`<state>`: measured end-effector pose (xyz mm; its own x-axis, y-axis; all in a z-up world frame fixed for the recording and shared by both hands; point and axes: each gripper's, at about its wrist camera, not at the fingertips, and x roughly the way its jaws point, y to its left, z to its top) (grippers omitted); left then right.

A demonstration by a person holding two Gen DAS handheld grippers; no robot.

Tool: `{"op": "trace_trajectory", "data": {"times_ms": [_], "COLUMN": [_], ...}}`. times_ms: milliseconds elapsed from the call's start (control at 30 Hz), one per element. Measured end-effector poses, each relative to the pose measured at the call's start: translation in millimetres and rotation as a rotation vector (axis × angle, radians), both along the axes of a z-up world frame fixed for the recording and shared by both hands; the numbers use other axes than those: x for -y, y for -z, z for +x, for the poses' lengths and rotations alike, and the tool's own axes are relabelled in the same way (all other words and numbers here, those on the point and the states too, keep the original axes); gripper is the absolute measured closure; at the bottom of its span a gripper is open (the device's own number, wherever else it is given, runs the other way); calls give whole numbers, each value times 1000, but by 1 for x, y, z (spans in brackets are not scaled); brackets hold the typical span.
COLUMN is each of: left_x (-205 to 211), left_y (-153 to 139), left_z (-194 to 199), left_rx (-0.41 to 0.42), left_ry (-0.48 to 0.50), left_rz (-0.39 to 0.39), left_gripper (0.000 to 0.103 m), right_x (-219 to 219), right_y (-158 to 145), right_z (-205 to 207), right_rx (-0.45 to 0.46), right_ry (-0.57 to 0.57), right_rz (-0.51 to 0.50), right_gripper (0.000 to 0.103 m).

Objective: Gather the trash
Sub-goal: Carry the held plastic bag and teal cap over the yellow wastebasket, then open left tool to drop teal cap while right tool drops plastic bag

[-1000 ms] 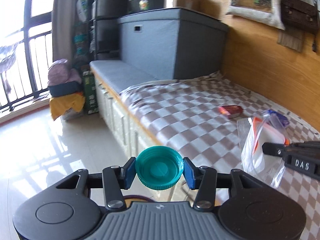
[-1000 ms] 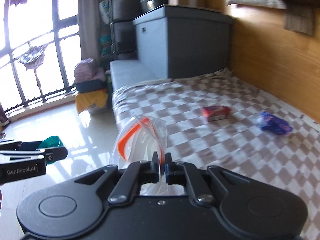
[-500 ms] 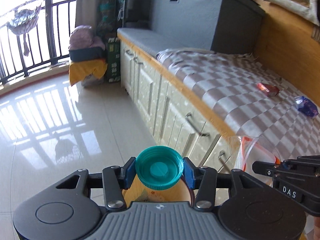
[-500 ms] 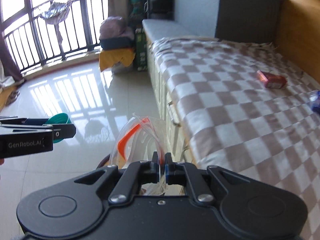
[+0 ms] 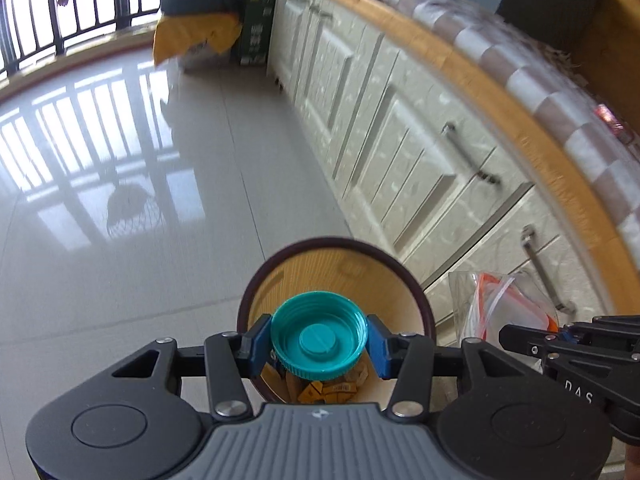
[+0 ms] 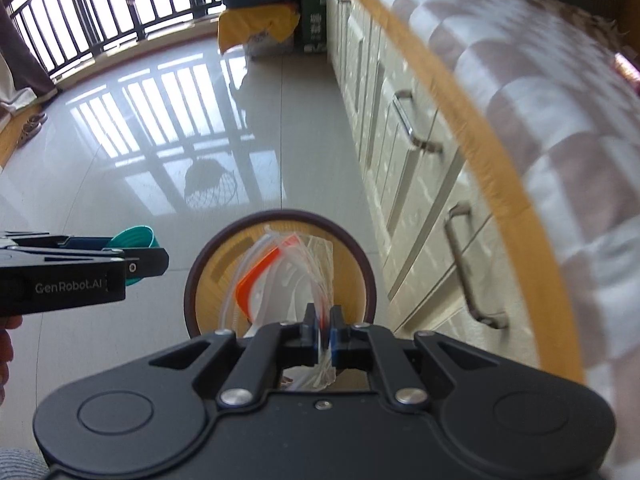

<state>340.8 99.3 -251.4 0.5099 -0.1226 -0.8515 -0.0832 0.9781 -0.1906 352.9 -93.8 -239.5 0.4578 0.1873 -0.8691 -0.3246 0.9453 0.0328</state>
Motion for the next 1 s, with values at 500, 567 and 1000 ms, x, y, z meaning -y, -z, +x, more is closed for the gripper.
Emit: {"op": "trace_trajectory", "data": {"times_ms": [500, 567, 1000], "left_x": [-2, -1, 12], "left_y": [84, 88, 114], "left_z": [35, 38, 61], "left_rx": [-208, -223, -347], "left_ry": [-53, -51, 9], "left_rz": [-81, -75, -21], "left_gripper": [53, 53, 53], "right_x": [-17, -17, -20], "right_y": [83, 91, 113], "right_z": [58, 63, 89], "right_rx": [-159, -174, -204], "right_ry": [10, 10, 1], "right_rz": [-7, -7, -28], "right_gripper": [97, 97, 97]}}
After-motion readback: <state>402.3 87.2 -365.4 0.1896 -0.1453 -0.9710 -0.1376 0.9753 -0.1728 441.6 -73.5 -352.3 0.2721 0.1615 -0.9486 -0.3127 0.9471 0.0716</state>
